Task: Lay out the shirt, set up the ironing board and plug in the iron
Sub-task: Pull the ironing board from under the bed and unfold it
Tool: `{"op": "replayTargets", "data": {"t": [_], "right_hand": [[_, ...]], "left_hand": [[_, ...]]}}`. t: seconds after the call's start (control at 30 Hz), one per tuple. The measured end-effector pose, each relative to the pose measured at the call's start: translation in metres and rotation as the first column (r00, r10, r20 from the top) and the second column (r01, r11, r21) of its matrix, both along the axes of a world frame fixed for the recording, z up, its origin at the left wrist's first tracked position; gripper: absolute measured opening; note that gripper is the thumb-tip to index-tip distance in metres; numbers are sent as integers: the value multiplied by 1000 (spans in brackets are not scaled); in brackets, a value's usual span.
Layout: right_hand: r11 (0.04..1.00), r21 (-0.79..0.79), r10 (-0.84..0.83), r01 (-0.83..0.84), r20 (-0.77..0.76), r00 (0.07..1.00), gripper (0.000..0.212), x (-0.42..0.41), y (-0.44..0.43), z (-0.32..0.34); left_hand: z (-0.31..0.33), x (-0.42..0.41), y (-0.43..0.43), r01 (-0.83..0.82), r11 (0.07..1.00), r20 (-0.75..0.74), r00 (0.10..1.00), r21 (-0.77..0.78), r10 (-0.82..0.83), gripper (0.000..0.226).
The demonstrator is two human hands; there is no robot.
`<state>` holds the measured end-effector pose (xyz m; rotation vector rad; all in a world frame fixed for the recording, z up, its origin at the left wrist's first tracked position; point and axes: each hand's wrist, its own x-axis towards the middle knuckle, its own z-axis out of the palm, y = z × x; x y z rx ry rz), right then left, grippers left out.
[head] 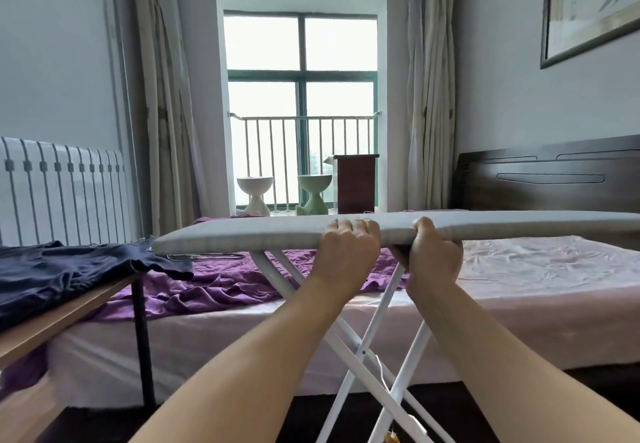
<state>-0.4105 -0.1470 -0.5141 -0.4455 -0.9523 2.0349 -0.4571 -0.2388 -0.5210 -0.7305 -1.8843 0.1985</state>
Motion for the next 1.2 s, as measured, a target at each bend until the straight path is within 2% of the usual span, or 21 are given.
{"op": "replayTargets", "data": {"t": [0.1,0.2,0.23,0.27,0.33,0.43,0.5,0.57,0.7,0.77,1.0,1.1,1.2], "right_hand": [[969,182,-186,168,88,979,20,-1,-7,-7],[841,456,-367,292,82,927,27,4,-15,-19],[758,563,-424,328,43,905,22,7,-17,-23],[650,663,-483,370,-16,876,16,9,-18,-26],[379,823,-601,423,-128,789,17,10,-9,-30],[-58,967,-679,249,-221,700,47,-2,7,-39],[-217,957,-679,192,-289,675,50,-4,16,-47],[-267,926,-660,267,-377,649,48,-2,23,-55],[-305,876,-636,374,-480,604,50,0,24,-65],[-307,869,-636,388,-490,596,50,-1,24,-66],[-258,896,-608,362,-442,659,34,-30,25,-55],[-256,890,-627,377,-449,637,38,-33,27,-56],[-252,893,-607,373,-446,658,30,-37,29,-55]], "left_hand": [[-1,-1,0,26,999,-22,999,23,-26,34],[2,-6,-1,9,1000,-27,1000,-3,-9,18],[1,-6,-1,-1,1000,-12,1000,-11,0,10],[1,-5,0,-8,1000,-6,1000,-6,8,12],[1,1,4,14,1000,24,1000,15,-14,20],[3,10,0,40,998,-20,999,38,-39,22],[7,14,-2,42,999,-65,997,-6,-42,20],[6,15,-2,53,998,-100,993,-34,-56,14],[-7,26,2,69,996,-70,995,60,-64,8],[-10,27,3,78,995,-59,995,68,-74,7],[-1,-4,6,17,998,30,999,66,-19,17],[-1,-7,7,16,998,-5,1000,60,-15,17],[-1,-12,6,-12,999,-32,999,35,13,18]]}}
